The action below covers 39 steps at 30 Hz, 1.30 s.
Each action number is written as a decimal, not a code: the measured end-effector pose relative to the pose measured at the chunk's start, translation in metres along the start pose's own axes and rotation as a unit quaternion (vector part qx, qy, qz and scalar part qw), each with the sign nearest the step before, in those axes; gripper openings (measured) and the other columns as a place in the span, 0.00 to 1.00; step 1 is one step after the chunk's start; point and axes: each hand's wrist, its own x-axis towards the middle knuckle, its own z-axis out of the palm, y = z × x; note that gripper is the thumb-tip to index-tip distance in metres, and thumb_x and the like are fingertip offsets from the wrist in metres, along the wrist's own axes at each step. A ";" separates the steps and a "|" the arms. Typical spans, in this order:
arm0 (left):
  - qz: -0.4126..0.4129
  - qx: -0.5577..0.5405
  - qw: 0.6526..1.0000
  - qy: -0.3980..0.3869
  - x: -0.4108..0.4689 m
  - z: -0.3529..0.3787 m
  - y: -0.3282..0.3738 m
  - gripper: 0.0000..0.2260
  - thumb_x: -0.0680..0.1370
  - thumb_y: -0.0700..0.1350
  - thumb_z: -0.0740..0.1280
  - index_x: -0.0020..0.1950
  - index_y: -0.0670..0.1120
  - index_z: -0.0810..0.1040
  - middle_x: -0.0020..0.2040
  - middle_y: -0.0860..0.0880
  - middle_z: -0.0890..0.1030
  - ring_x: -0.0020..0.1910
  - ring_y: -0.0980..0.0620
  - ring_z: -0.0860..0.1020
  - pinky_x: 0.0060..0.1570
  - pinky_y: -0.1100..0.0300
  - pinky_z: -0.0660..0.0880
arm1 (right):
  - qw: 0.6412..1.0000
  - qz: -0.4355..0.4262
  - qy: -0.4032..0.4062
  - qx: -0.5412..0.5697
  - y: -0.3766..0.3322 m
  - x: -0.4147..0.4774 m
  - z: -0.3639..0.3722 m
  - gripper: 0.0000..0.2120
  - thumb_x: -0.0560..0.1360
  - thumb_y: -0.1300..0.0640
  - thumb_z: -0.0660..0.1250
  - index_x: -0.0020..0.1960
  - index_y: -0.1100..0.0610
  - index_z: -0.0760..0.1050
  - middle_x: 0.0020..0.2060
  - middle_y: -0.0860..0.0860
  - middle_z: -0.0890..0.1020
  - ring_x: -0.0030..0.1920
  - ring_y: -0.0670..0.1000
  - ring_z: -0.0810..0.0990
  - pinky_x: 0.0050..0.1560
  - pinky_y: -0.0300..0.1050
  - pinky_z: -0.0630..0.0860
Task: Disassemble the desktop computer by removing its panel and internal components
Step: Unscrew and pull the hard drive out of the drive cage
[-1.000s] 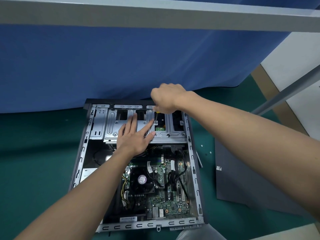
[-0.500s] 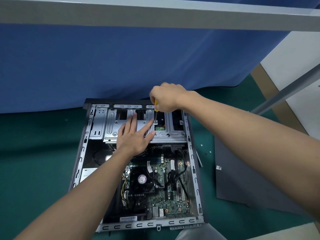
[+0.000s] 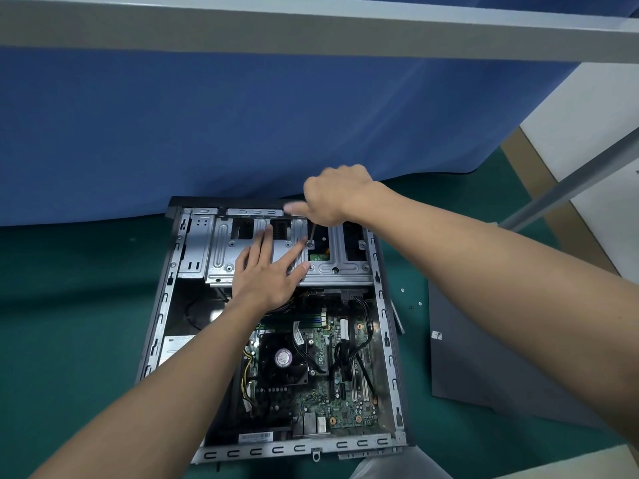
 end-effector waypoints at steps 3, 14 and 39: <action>0.000 0.001 1.000 -0.001 -0.001 0.000 0.000 0.24 0.77 0.70 0.39 0.72 0.72 0.37 0.78 0.49 0.33 0.75 0.54 0.31 0.72 0.52 0.38 | 0.999 -0.001 0.033 -0.007 0.000 0.001 0.003 0.15 0.80 0.46 0.56 0.40 0.55 0.65 0.39 0.51 0.68 0.41 0.57 0.69 0.41 0.49 0.64; 0.000 0.003 1.000 0.000 -0.001 0.000 0.001 0.24 0.77 0.70 0.39 0.72 0.72 0.37 0.78 0.49 0.34 0.75 0.53 0.31 0.73 0.52 0.38 | 0.999 0.004 0.044 0.016 -0.001 0.000 0.004 0.17 0.80 0.43 0.56 0.41 0.55 0.65 0.38 0.50 0.69 0.42 0.57 0.69 0.42 0.50 0.64; 0.004 0.001 1.000 0.009 -0.001 0.001 0.000 0.24 0.77 0.70 0.39 0.72 0.72 0.37 0.78 0.49 0.35 0.75 0.53 0.32 0.72 0.52 0.38 | 0.992 -0.012 0.029 0.120 0.002 0.000 0.006 0.08 0.76 0.50 0.62 0.50 0.53 0.70 0.49 0.54 0.75 0.45 0.57 0.70 0.44 0.49 0.66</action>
